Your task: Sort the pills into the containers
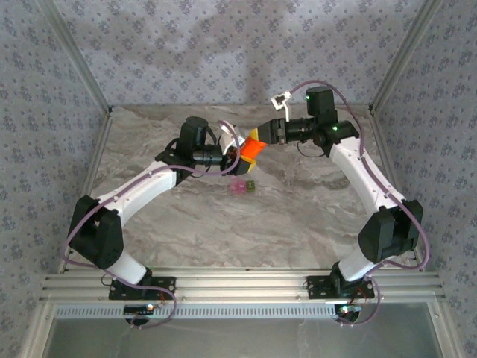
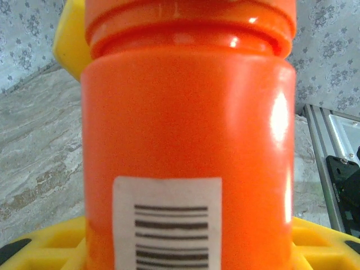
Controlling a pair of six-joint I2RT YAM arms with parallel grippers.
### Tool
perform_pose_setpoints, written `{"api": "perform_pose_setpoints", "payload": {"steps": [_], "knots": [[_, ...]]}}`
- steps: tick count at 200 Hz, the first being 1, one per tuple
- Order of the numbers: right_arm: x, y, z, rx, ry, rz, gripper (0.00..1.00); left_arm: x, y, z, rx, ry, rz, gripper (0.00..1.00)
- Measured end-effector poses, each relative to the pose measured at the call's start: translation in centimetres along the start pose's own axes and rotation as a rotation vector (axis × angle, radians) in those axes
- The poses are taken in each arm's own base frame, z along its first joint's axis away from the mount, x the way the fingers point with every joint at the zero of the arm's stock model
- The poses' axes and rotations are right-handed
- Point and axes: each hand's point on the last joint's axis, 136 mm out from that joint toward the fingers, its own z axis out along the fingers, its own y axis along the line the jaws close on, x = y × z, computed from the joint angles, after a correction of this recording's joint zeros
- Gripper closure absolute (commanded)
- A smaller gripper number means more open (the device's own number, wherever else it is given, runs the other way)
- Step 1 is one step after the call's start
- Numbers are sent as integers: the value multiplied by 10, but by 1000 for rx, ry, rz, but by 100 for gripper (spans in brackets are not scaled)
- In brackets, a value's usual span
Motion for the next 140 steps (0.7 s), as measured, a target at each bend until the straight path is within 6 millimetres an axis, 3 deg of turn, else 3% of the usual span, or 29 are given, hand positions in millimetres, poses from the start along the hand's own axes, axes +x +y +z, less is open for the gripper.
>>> {"api": "perform_pose_setpoints", "payload": {"steps": [26, 80, 100, 127, 140], "knots": [[-1, 1, -4, -2, 13, 19, 64, -4, -2, 1, 5, -12, 12, 100], [-3, 2, -6, 3, 13, 16, 60, -7, -2, 1, 5, -22, 19, 100], [-3, 2, -5, 6, 13, 18, 50, -7, -2, 0, 4, -22, 19, 100], [-4, -2, -5, 32, 5, 83, 49, -7, 0, 0, -5, -22, 14, 100], [-6, -3, -4, 42, -1, 111, 41, -8, 1, 0, -8, -23, 9, 100]]}}
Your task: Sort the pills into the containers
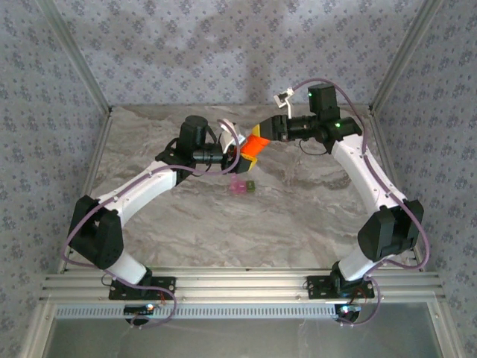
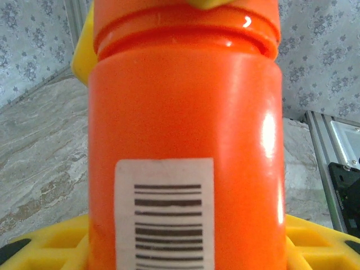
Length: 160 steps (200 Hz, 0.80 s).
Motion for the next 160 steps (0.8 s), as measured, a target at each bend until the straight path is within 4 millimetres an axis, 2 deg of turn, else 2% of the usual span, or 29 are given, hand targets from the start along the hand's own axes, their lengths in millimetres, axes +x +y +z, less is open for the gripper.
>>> {"api": "perform_pose_setpoints", "payload": {"steps": [58, 82, 105, 124, 140, 160], "knots": [[-20, -2, -2, 66, -71, 35, 19, 7, 1, -2, 2, 24, -18, 100], [-28, -3, -7, 109, -108, 63, 18, 7, 1, -2, 2, 24, -17, 100], [-36, -16, -26, 231, -172, 142, 19, 7, 2, -2, -3, 23, -16, 100], [-35, -21, -41, 312, -214, 209, 18, 8, 5, -1, -21, 21, -8, 100], [-34, -17, -48, 349, -243, 241, 18, 13, 9, 0, -41, 21, -6, 100], [-30, -6, -47, 355, -250, 249, 17, 20, 12, 0, -63, 28, -9, 100]]}}
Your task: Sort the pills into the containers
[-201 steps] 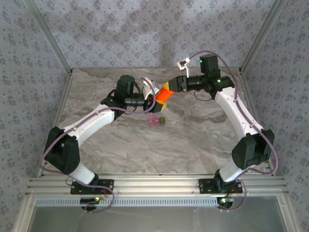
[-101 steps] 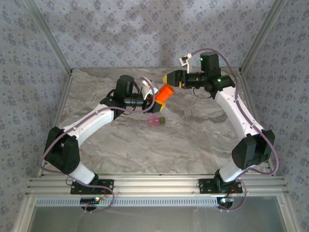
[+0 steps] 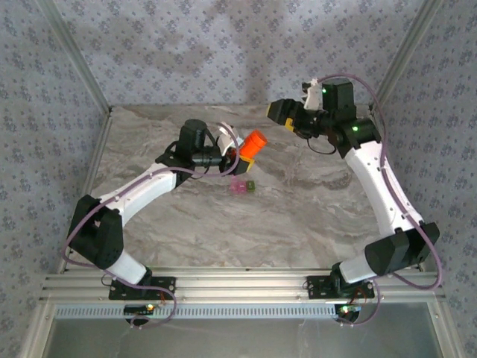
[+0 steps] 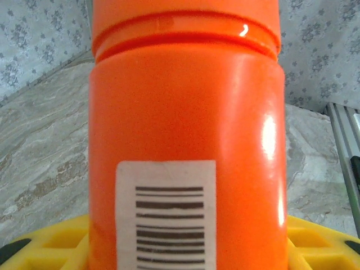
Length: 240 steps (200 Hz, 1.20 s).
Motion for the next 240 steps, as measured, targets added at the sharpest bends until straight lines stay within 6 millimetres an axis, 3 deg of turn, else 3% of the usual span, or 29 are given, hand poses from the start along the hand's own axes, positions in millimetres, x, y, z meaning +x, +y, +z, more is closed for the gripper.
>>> {"api": "perform_pose_setpoints", "payload": {"steps": [38, 73, 163, 198, 240], "knots": [[21, 14, 13, 1, 49, -1, 16, -3, 3, 0, -15, -15, 14, 100], [37, 13, 29, 31, 90, -8, 16, -5, 3, 0, -18, -18, 17, 100], [50, 7, 42, 69, 126, -5, 19, -6, 4, 0, -22, -23, 21, 100], [51, 5, 43, 73, 131, -5, 28, -6, 3, 0, -20, -23, 22, 100], [54, -2, 44, 88, 141, -1, 52, -6, 3, 0, -20, -24, 22, 100]]}}
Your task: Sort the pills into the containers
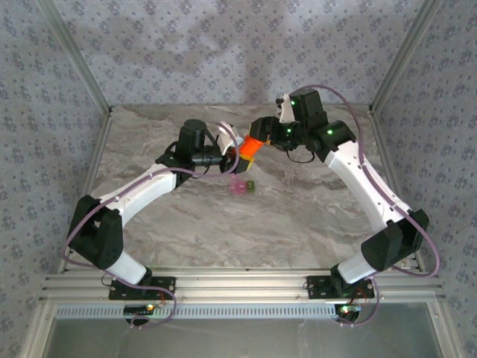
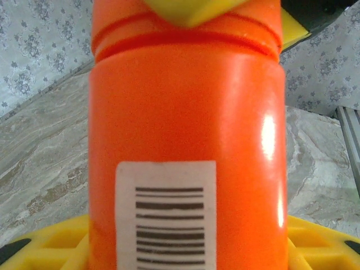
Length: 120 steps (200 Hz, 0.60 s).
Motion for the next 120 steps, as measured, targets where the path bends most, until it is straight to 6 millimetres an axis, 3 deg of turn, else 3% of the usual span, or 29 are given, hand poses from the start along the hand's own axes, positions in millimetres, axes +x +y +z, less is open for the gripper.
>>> {"api": "perform_pose_setpoints", "payload": {"steps": [27, 63, 95, 120], "knots": [[-1, -1, 0, -4, 1, -7, 62, 0, 1, 0, -4, 2, -3, 100], [-4, -2, 1, -52, 1, -95, 60, 1, 3, 0, -12, 2, -7, 100], [-3, -1, -3, -243, 9, -334, 59, 0, 1, -1, -2, 0, -12, 100], [-5, 0, -13, -404, 36, -387, 60, -9, -5, -3, 8, -23, -12, 100]]}}
